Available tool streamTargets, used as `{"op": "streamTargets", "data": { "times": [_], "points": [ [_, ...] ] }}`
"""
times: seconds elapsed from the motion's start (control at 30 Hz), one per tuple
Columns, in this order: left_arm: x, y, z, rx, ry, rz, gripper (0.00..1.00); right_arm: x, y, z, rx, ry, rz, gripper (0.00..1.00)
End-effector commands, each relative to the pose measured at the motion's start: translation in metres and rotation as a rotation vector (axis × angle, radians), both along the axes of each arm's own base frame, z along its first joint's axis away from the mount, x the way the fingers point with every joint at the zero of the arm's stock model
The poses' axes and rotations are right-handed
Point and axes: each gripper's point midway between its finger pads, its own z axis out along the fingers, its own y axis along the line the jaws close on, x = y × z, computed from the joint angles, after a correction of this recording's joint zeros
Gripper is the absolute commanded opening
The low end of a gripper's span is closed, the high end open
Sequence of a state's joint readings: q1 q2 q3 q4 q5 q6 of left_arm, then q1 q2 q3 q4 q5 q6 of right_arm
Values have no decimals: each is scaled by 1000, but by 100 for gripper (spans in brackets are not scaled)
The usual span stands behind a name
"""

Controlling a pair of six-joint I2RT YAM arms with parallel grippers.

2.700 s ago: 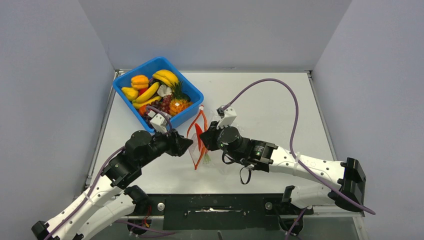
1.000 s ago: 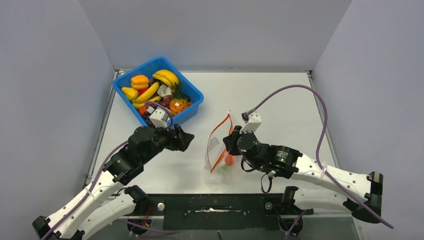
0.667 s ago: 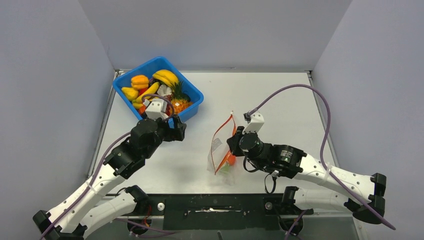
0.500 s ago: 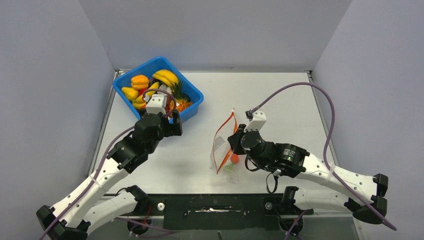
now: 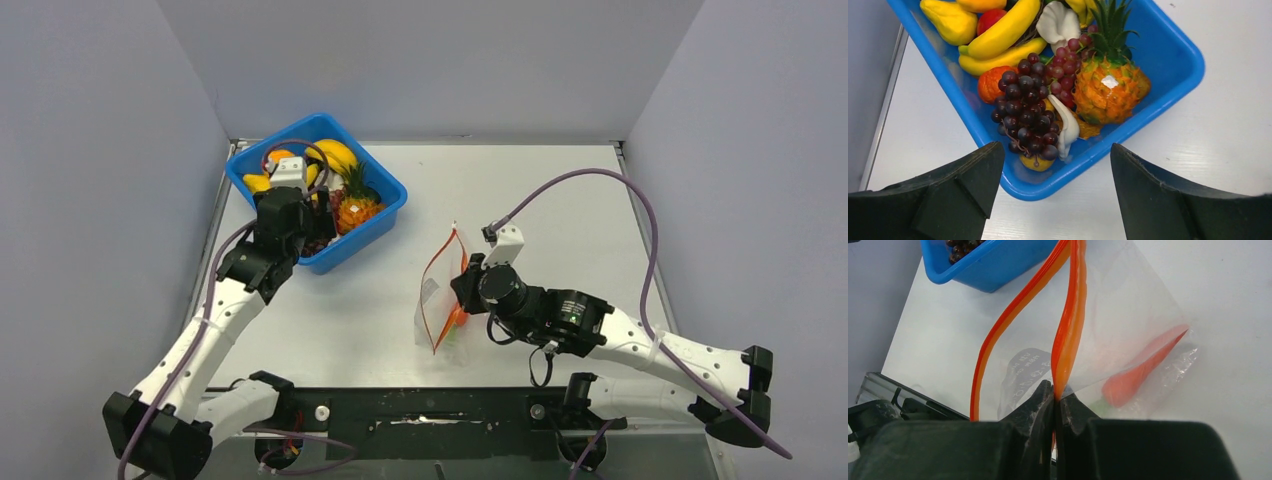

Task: Place the food in the zip-top bag and seal the zipper
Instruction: Pick up the fake fruit from the bin.

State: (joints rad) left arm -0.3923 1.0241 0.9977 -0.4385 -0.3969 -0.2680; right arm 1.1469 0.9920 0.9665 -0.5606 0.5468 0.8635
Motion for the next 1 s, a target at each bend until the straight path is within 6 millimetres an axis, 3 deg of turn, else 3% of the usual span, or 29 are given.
{"op": "streamTargets", "data": {
  "times": [0.0,0.13,0.3,0.47,0.57,0.77,0.97],
  "points": [
    [33,7,10,-22,-30,2,76,-1,0,30,70,-66,33,0],
    [55,30,-16,-55,25,41,69,-5,-9,35,106,-76,21,0],
    [74,49,-56,-34,108,53,71,-4,-20,43,134,-99,-7,0],
    [92,38,-74,-52,106,-50,74,-6,-28,40,118,-91,-21,0],
    [103,43,-87,-85,134,-45,75,-7,-31,38,120,-85,-28,0],
    [120,58,-110,-96,215,3,74,-7,-20,38,106,-81,3,0],
    [124,54,-139,-127,290,-7,67,-2,-14,33,90,-86,-1,0]
  ]
}}
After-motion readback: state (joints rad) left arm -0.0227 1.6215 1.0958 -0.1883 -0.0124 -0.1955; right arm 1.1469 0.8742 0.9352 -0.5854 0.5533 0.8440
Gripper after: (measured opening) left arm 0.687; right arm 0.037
